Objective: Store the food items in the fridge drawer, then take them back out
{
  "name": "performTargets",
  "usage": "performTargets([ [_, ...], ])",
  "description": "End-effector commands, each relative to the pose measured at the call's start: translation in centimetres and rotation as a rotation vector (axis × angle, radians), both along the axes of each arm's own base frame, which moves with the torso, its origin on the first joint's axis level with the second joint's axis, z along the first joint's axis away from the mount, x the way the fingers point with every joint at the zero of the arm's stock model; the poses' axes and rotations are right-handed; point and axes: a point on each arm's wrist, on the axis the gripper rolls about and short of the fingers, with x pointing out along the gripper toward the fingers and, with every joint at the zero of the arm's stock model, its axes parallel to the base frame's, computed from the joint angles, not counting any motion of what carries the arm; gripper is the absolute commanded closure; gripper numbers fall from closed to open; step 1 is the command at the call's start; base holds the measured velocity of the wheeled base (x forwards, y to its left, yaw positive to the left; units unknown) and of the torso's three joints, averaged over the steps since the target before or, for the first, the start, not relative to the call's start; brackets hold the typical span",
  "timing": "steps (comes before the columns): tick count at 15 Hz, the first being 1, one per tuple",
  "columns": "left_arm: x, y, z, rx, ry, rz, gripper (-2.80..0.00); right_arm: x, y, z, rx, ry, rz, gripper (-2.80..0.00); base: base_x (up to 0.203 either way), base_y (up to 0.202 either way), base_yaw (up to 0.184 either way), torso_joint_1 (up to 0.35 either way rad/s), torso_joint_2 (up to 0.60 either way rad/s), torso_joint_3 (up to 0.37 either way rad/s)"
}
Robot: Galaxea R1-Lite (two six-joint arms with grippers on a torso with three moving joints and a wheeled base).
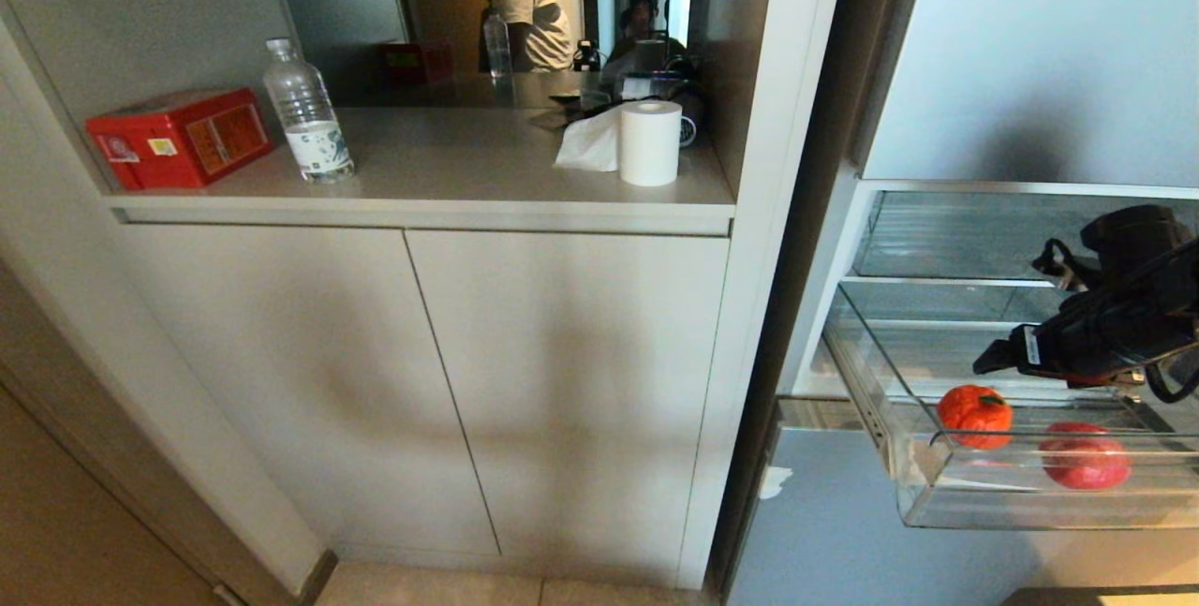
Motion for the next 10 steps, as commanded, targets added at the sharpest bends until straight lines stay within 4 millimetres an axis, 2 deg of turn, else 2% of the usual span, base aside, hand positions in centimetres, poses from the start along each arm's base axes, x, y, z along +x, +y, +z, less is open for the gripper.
performTargets([
  [1, 0.0, 0.0, 0.0, 0.000, 0.002, 0.000, 0.00, 1.6, -0.3, -2.2, 0.021, 0.064, 0.004, -2.80, 0.000, 0.000, 0.000, 0.000, 0.00, 0.000],
  [5, 0.0, 0.0, 0.0, 0.000, 0.002, 0.000, 0.00, 2.7, 0.1, -4.5, 0.054, 0.153, 0.031, -2.80, 0.000, 0.000, 0.000, 0.000, 0.00, 0.000],
  [10, 0.0, 0.0, 0.0, 0.000, 0.002, 0.000, 0.00, 3.5, 0.5, -6.4, 0.065, 0.204, 0.044, -2.80, 0.000, 0.000, 0.000, 0.000, 0.00, 0.000],
])
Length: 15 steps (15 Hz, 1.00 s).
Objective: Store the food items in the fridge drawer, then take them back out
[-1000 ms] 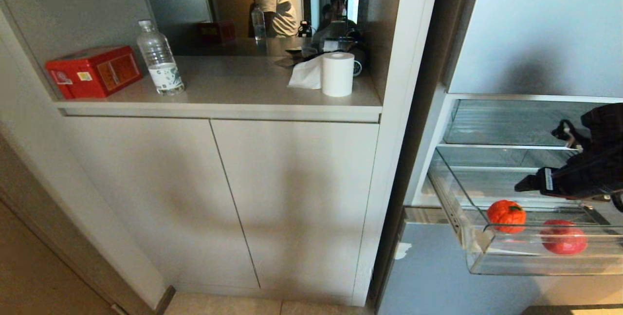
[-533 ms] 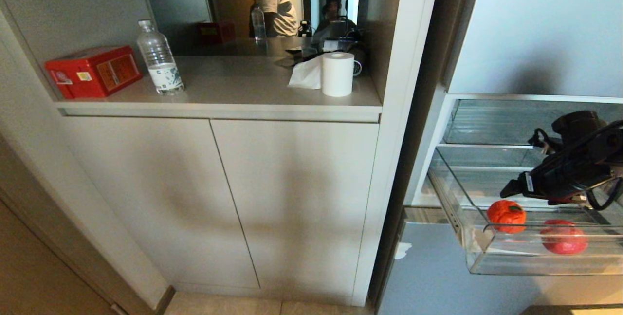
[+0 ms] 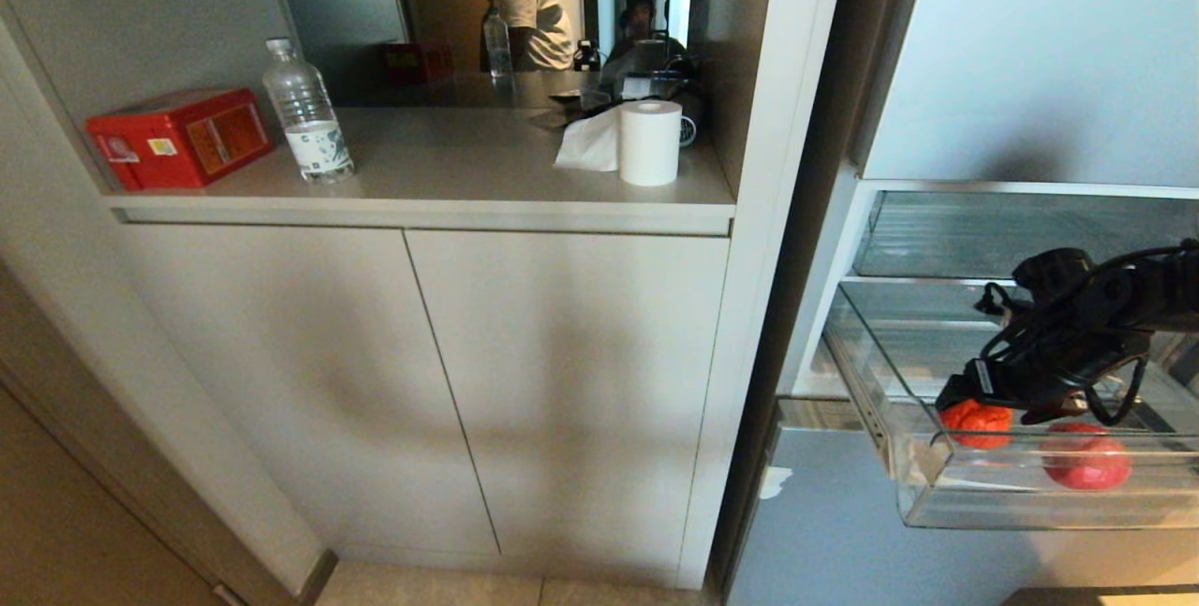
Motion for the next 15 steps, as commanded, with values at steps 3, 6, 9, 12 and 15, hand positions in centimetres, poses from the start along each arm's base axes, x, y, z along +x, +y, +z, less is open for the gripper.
performTargets([
  [3, 0.0, 0.0, 0.0, 0.000, 0.002, 0.000, 0.00, 1.4, -0.3, -2.2, 0.014, 0.031, -0.010, -2.80, 0.000, 0.000, 0.000, 0.000, 0.00, 0.000],
  [6, 0.0, 0.0, 0.0, 0.000, 0.002, 0.000, 0.00, 1.6, -0.4, -2.7, 0.015, 0.040, -0.010, -2.80, 0.000, 0.000, 0.000, 0.000, 0.00, 0.000],
  [9, 0.0, 0.0, 0.0, 0.000, 0.002, 0.000, 0.00, 1.7, -0.4, -3.3, 0.021, 0.051, -0.013, -2.80, 0.000, 0.000, 0.000, 0.000, 0.00, 0.000],
  [12, 0.0, 0.0, 0.0, 0.000, 0.002, 0.000, 0.00, 1.9, -0.5, -3.0, 0.022, 0.037, -0.020, -2.80, 0.000, 0.000, 0.000, 0.000, 0.00, 0.000],
  [15, 0.0, 0.0, 0.0, 0.000, 0.002, 0.000, 0.00, 1.7, -0.4, -1.9, 0.015, 0.013, -0.018, -2.80, 0.000, 0.000, 0.000, 0.000, 0.00, 0.000],
])
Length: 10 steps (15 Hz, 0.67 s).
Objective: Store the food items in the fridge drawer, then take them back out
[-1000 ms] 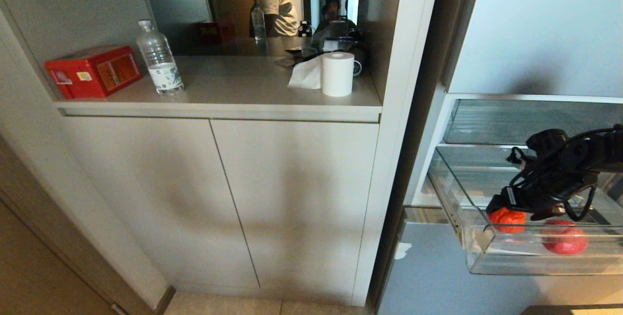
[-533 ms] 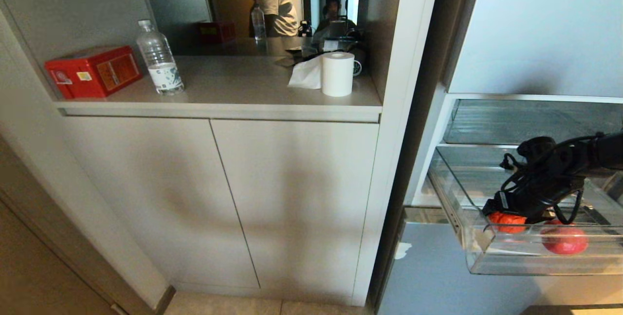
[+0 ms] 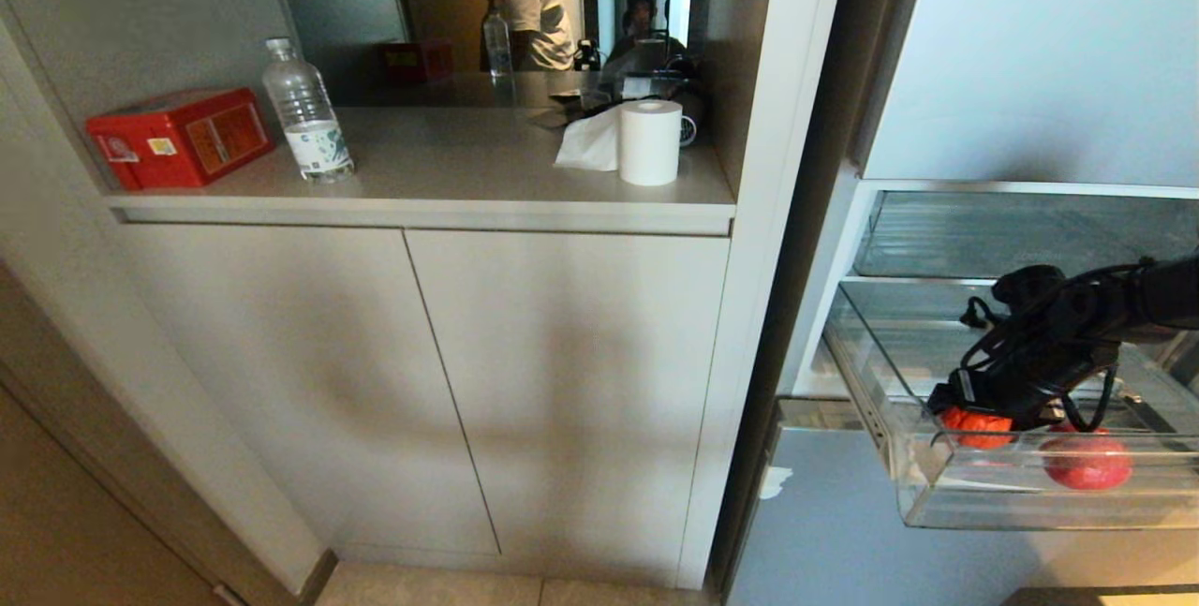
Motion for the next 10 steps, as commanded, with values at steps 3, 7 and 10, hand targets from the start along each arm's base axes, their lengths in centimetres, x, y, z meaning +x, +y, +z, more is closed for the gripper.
performTargets([
  [3, 0.0, 0.0, 0.0, 0.000, 0.002, 0.000, 0.00, -0.1, 0.0, 0.2, 0.000, -0.002, -0.003, 0.00, 0.000, 0.000, 0.000, 0.000, 0.00, 0.000],
  [7, 0.0, 0.0, 0.0, 0.000, 0.002, 0.000, 0.00, -0.1, -0.2, 0.1, 0.001, 0.001, -0.006, 0.00, 0.000, 0.000, 0.000, 0.000, 0.00, 0.000],
  [10, 0.0, 0.0, 0.0, 0.000, 0.002, 0.000, 0.00, -0.8, 0.1, 2.8, 0.003, -0.061, -0.009, 0.00, 0.000, 0.000, 0.000, 0.000, 0.00, 0.000],
])
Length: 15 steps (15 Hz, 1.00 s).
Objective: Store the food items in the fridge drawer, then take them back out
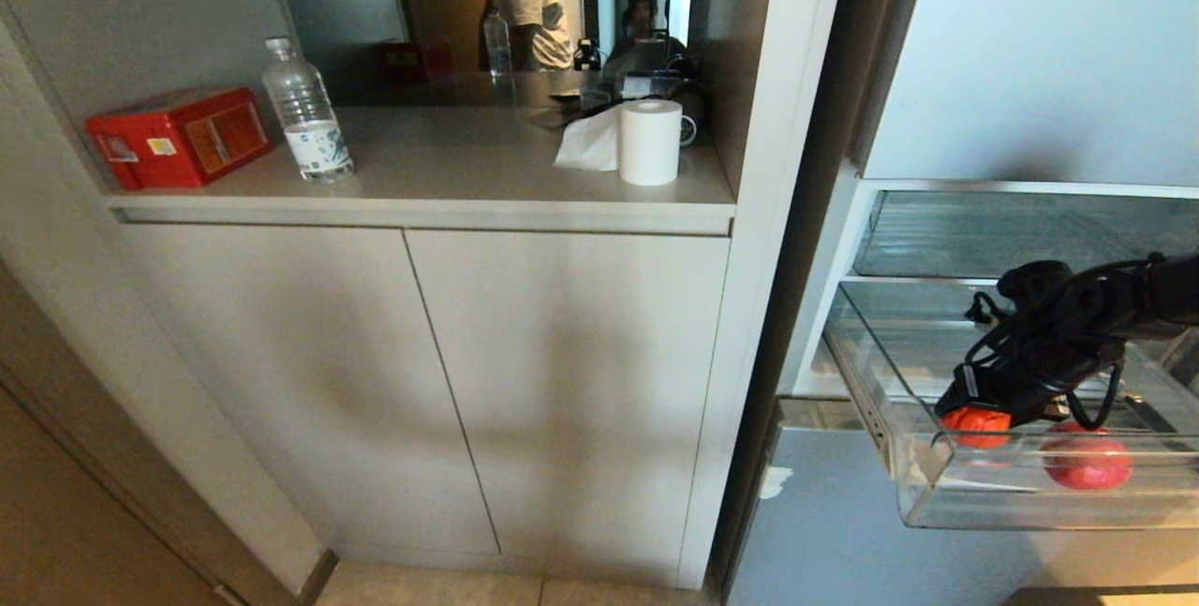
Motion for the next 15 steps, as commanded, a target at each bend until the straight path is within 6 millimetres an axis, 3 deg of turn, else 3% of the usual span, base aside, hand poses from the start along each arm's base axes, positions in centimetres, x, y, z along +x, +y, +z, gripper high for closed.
performTargets([
  [1, 0.0, 0.0, 0.0, 0.000, 0.002, 0.000, 0.00, -1.0, 0.4, 3.3, 0.001, -0.074, 0.007, 0.00, 0.000, 0.000, 0.000, 0.000, 0.00, 0.000],
  [6, 0.0, 0.0, 0.0, 0.000, 0.002, 0.000, 0.00, -4.8, 1.4, 8.3, 0.000, -0.166, 0.014, 0.00, 0.000, 0.000, 0.000, 0.000, 0.00, 0.000],
  [10, 0.0, 0.0, 0.0, 0.000, 0.002, 0.000, 0.00, -9.2, 2.4, 12.1, -0.008, -0.252, 0.023, 0.00, 0.000, 0.000, 0.000, 0.000, 0.00, 0.000],
  [15, 0.0, 0.0, 0.0, 0.000, 0.002, 0.000, 0.00, -18.4, 4.5, 18.8, -0.069, -0.500, 0.032, 0.00, 0.000, 0.000, 0.000, 0.000, 0.00, 0.000],
])
